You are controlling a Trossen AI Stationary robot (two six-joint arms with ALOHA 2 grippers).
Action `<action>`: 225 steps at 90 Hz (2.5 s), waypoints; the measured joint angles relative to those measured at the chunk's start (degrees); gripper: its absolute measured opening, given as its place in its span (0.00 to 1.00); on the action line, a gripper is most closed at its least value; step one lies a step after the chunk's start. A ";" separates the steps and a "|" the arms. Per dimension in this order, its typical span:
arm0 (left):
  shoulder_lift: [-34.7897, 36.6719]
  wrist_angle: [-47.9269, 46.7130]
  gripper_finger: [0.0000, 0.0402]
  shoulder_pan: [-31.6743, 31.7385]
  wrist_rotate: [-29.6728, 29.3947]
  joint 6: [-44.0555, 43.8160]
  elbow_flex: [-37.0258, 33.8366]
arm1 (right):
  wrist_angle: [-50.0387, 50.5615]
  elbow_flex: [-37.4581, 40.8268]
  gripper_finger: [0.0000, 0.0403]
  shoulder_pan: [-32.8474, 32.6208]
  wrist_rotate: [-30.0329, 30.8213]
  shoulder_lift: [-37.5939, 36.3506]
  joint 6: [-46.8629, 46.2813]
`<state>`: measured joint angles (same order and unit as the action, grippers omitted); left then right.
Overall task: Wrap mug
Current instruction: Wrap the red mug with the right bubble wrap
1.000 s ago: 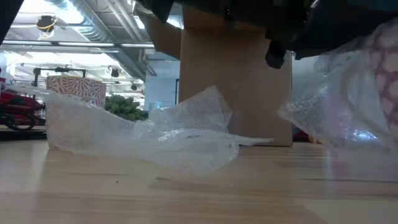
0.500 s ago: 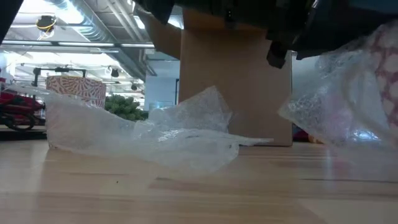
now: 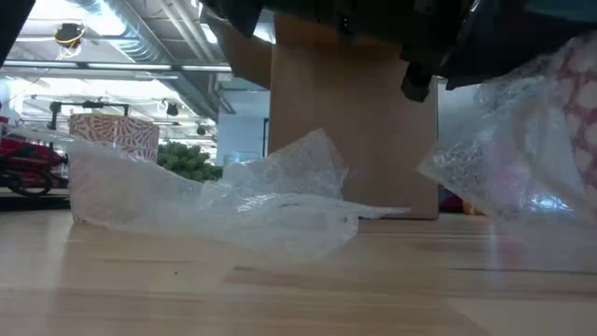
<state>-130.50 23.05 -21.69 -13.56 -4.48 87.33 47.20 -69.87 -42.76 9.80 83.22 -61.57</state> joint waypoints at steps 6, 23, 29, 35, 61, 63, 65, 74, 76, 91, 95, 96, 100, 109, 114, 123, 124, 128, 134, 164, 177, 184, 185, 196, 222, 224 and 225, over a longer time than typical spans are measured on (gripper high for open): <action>0.00 0.00 0.33 0.00 0.00 0.02 0.00 | -1.34 0.00 0.44 0.04 0.55 1.51 -0.04; 0.00 0.00 0.33 0.00 0.04 0.01 0.00 | -3.63 0.00 0.35 0.00 -2.38 8.46 1.93; 0.00 0.01 0.33 0.00 0.01 0.02 0.00 | -3.05 0.00 0.29 0.02 -2.42 10.83 2.23; 0.00 0.09 0.33 0.00 0.04 -0.01 0.00 | -3.31 0.00 0.22 0.02 -2.38 12.87 3.33; 0.00 1.05 0.33 0.00 0.04 0.18 0.02 | -5.81 -0.37 0.04 0.38 -1.94 19.57 4.86; 0.00 1.05 0.33 0.00 0.02 0.18 0.02 | -5.87 -0.38 0.04 0.45 -2.19 19.75 4.83; 0.00 1.05 0.33 0.00 0.02 0.16 0.02 | -5.97 -0.39 0.04 0.52 -2.55 19.86 4.80; 0.00 1.03 0.33 0.00 0.04 0.16 0.02 | -4.88 -1.12 0.03 0.90 -3.59 19.76 4.94; 0.00 1.03 0.33 0.00 0.02 0.15 0.02 | -4.05 -1.71 0.03 0.92 -3.74 19.48 5.15; 0.00 0.85 0.33 0.00 -0.04 0.03 0.00 | 2.40 -6.69 0.04 0.81 -3.84 17.28 6.77; 0.00 0.85 0.33 0.00 -0.02 0.07 -0.01 | 3.17 -8.23 0.05 0.77 -3.80 16.23 7.30; 0.00 0.85 0.33 0.00 -0.01 0.12 -0.02 | 3.58 -8.51 0.06 0.74 -3.77 16.03 7.40; 0.00 0.87 0.33 0.00 -0.06 0.05 -0.02 | 4.84 -9.55 0.07 0.74 -3.45 15.39 7.61; 0.00 0.88 0.33 0.00 -0.02 0.03 0.00 | 5.99 -11.60 0.10 0.80 -2.97 14.12 7.86; 0.00 0.87 0.33 0.00 0.00 0.03 -0.02 | 7.05 -12.11 0.12 0.79 -2.10 13.03 7.90; 0.00 0.87 0.33 0.00 -0.02 0.03 0.00 | 9.77 -12.31 0.15 0.72 -1.46 11.77 7.37; 0.00 0.87 0.33 0.00 -0.02 0.03 0.00 | 10.29 -12.31 0.16 0.70 -1.41 11.69 7.12; 0.00 0.87 0.33 0.00 0.00 0.01 0.00 | 12.27 -12.31 0.17 0.34 -1.23 11.34 5.90; 0.00 0.85 0.33 0.00 0.00 0.03 -0.01 | 15.49 -12.31 0.20 -0.40 0.84 10.90 3.75; 0.00 0.87 0.33 -0.02 0.02 0.34 0.00 | 10.56 -6.59 0.31 -4.62 5.18 10.89 -6.64; 0.00 0.87 0.33 -0.02 0.03 0.36 0.00 | 9.14 -4.52 0.35 -4.46 6.70 10.90 -9.08; 0.00 0.87 0.33 -0.02 0.04 0.38 0.00 | 6.06 -2.83 0.38 -4.33 6.65 10.90 -9.06; 0.00 0.87 0.33 -0.02 0.04 0.38 0.00 | 5.66 -2.60 0.39 -4.31 6.65 10.90 -9.02; 0.00 0.88 0.33 -0.04 0.11 0.46 0.00 | 1.77 -0.08 0.44 -4.35 6.57 10.90 -9.03; 0.00 1.03 0.33 -0.07 0.22 0.42 0.00 | -3.49 3.71 0.52 -2.98 4.69 14.16 -8.88; 0.00 1.03 0.33 -0.07 0.22 0.42 0.00 | -3.41 3.68 0.52 -2.79 4.36 14.70 -8.84; 0.00 1.03 0.33 -0.07 0.22 0.43 0.00 | -3.34 3.65 0.52 -2.73 4.17 15.02 -8.78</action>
<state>-130.50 24.08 -21.76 -13.34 -4.04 87.33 43.85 -66.21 -45.50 13.96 98.24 -70.35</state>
